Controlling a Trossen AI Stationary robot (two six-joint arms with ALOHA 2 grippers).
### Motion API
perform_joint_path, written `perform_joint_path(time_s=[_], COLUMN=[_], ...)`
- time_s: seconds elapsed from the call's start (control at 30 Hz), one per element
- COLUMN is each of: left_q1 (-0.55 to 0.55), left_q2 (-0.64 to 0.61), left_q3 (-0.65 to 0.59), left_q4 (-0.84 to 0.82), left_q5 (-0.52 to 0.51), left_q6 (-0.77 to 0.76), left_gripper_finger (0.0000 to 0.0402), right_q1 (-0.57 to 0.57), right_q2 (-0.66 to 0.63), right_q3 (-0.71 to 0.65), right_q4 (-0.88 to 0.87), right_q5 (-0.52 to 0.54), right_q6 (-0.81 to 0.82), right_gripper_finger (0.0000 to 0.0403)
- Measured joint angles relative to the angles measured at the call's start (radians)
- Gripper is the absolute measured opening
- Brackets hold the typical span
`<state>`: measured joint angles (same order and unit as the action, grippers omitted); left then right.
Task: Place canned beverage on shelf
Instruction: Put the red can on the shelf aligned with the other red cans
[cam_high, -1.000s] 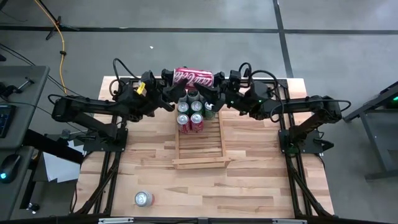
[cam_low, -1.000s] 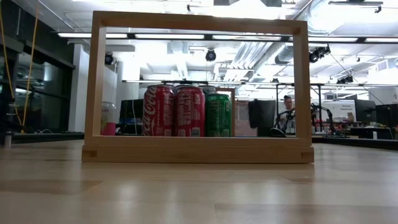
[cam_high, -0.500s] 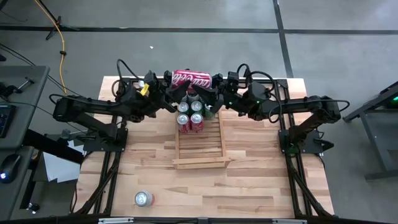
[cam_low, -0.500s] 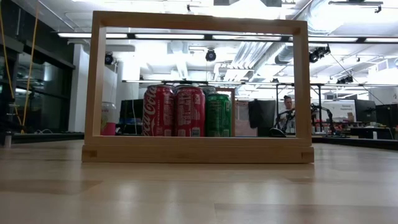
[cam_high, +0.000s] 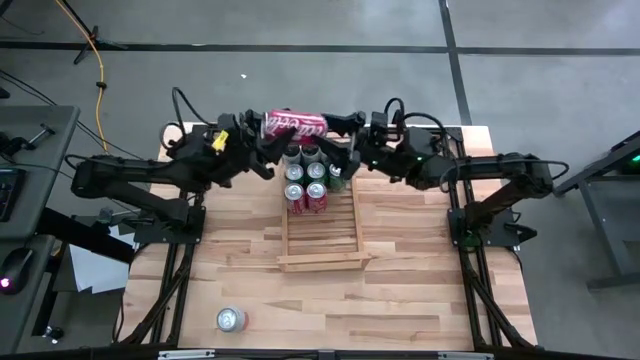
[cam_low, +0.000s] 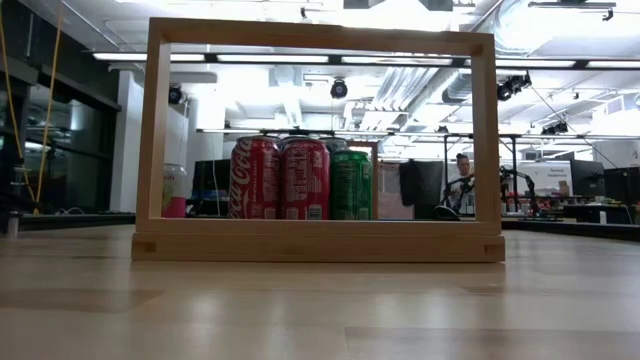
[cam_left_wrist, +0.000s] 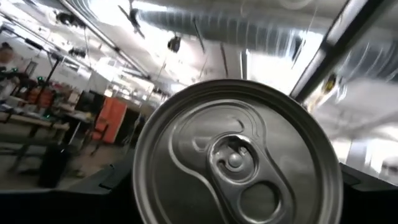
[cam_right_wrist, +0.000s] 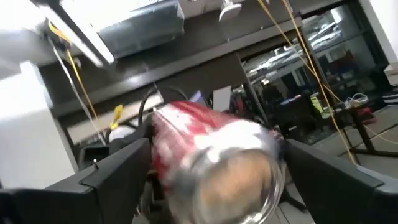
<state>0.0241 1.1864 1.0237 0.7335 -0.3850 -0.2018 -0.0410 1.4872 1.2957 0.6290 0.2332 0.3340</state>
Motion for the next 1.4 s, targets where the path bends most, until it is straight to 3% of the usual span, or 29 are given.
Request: perform_joint_path(time_s=[0.13, 0.23, 0.33, 0.47, 0.6, 0.87, 1.2, 1.4], left_q1=[0.001, 0.002, 0.001, 0.000, 0.000, -0.002, -0.071, -0.113], left_q2=[-0.093, -0.160, -0.192, -0.181, -0.122, -0.006, 0.022, 0.022], left_q3=[0.000, 0.001, 0.000, 0.000, 0.000, 0.070, 0.090, 0.090], left_q4=[-0.209, -0.471, -0.713, -0.859, -0.892, -0.979, -1.046, -0.990], left_q5=[-0.008, -0.006, 0.093, 0.273, 0.399, 0.537, 0.542, 0.533], left_q6=[0.030, 0.009, -0.041, -0.048, -0.008, 0.193, 0.481, 0.502], left_gripper_finger=[0.0281, 0.0281, 0.0281, 0.0281, 0.0281, 0.0281, 0.0281, 0.0281], right_q1=[-0.005, -0.005, -0.005, -0.005, 0.006, 0.037, 0.037, 0.037], right_q2=[-0.070, -0.114, -0.156, -0.150, -0.100, -0.012, -0.008, -0.008], right_q3=[0.002, 0.001, 0.001, 0.000, 0.000, 0.000, 0.000, 0.000], right_q4=[-0.157, -0.341, -0.511, -0.718, -0.818, -0.802, -0.783, -0.804], right_q5=[-0.007, -0.007, -0.041, -0.187, -0.300, -0.404, -0.477, -0.558], right_q6=[-0.021, -0.028, -0.019, 0.045, 0.077, 0.061, 0.073, 0.090], right_gripper_finger=[0.0356, 0.0356, 0.0357, 0.0358, 0.0358, 0.0358, 0.0358, 0.0358])
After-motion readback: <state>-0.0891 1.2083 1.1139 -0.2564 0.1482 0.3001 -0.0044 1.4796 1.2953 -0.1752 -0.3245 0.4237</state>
